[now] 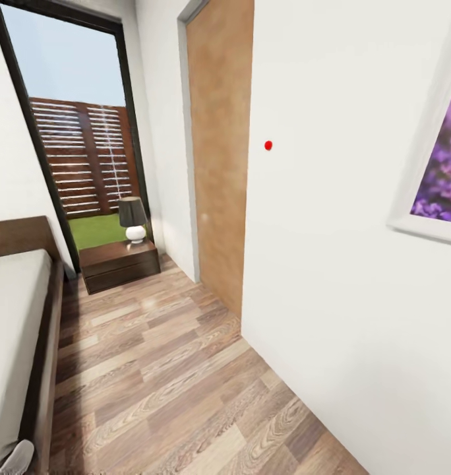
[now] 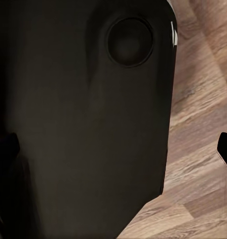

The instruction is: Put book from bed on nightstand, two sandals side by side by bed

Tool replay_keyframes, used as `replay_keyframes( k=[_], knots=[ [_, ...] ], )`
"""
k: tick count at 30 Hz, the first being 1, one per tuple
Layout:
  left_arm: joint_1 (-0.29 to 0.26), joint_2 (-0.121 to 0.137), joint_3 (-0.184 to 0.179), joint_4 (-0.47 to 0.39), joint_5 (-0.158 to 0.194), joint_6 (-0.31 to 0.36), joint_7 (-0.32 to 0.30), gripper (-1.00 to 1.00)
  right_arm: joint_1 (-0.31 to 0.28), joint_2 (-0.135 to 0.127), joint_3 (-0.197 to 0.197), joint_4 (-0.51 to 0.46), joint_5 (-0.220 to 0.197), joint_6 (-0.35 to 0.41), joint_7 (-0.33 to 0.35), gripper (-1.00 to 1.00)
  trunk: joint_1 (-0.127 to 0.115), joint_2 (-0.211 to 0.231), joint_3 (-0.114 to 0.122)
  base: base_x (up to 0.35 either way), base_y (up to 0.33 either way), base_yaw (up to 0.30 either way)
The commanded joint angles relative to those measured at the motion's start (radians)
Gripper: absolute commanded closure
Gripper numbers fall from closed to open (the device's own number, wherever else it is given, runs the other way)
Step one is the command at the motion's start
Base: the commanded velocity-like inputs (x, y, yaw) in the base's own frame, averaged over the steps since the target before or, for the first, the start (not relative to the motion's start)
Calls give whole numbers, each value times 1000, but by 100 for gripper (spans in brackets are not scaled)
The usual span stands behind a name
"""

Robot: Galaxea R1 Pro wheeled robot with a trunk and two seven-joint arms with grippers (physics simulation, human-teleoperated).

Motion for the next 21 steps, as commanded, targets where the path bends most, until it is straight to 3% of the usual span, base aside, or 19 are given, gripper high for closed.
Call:
replay_keyframes(
  k=[1,21],
  knots=[
    [0,0,1,-1,0,1,0,-100,0,0,-1,0,0,2,2,-100,0,0,-1,0,0,294],
    [0,0,1,-1,0,1,0,-100,0,0,-1,0,0,2,2,-100,0,0,-1,0,0,293]
  ],
)
